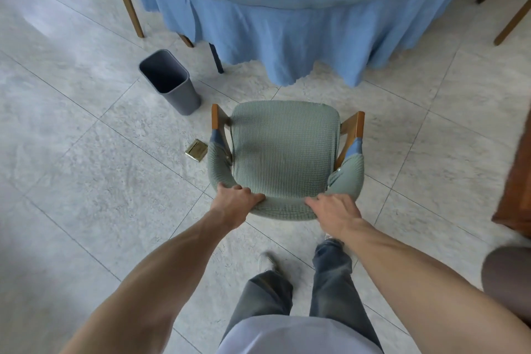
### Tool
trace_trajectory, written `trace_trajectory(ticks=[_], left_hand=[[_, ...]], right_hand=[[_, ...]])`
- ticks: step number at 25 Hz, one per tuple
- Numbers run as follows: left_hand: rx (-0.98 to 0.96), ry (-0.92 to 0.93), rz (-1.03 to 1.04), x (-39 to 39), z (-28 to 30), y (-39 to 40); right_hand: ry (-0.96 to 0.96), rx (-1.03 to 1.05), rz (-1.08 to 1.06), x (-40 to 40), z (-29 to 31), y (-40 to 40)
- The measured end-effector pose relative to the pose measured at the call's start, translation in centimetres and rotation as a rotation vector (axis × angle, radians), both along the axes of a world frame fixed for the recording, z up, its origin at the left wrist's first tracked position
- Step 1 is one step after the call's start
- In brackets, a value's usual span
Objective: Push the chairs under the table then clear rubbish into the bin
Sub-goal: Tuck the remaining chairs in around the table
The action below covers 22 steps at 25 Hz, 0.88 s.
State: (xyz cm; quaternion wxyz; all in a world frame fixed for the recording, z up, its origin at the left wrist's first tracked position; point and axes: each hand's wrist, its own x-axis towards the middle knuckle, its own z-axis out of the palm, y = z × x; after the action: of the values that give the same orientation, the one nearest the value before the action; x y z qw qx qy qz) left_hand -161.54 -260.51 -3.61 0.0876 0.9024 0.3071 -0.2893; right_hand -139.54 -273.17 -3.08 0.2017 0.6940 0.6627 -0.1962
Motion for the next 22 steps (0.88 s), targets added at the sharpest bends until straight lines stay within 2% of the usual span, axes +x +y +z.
trace_trajectory(ticks=[8, 13, 17, 22], left_hand=[[0.132, 0.006, 0.233, 6.8, 0.2, 11.1], [0.186, 0.139, 0.302, 13.6, 2.8, 12.9], [0.007, 0.273, 0.291, 20.8, 3.5, 10.0], [-0.24, 0.057, 0.217, 33.8, 5.6, 5.5]], right_hand=[[-0.013, 0.021, -0.018, 4.7, -0.2, 12.4], [0.068, 0.075, -0.062, 10.1, 1.0, 15.7], [0.271, 0.02, -0.111, 16.5, 2.3, 12.8], [0.261, -0.076, -0.259, 27.8, 5.6, 7.2]])
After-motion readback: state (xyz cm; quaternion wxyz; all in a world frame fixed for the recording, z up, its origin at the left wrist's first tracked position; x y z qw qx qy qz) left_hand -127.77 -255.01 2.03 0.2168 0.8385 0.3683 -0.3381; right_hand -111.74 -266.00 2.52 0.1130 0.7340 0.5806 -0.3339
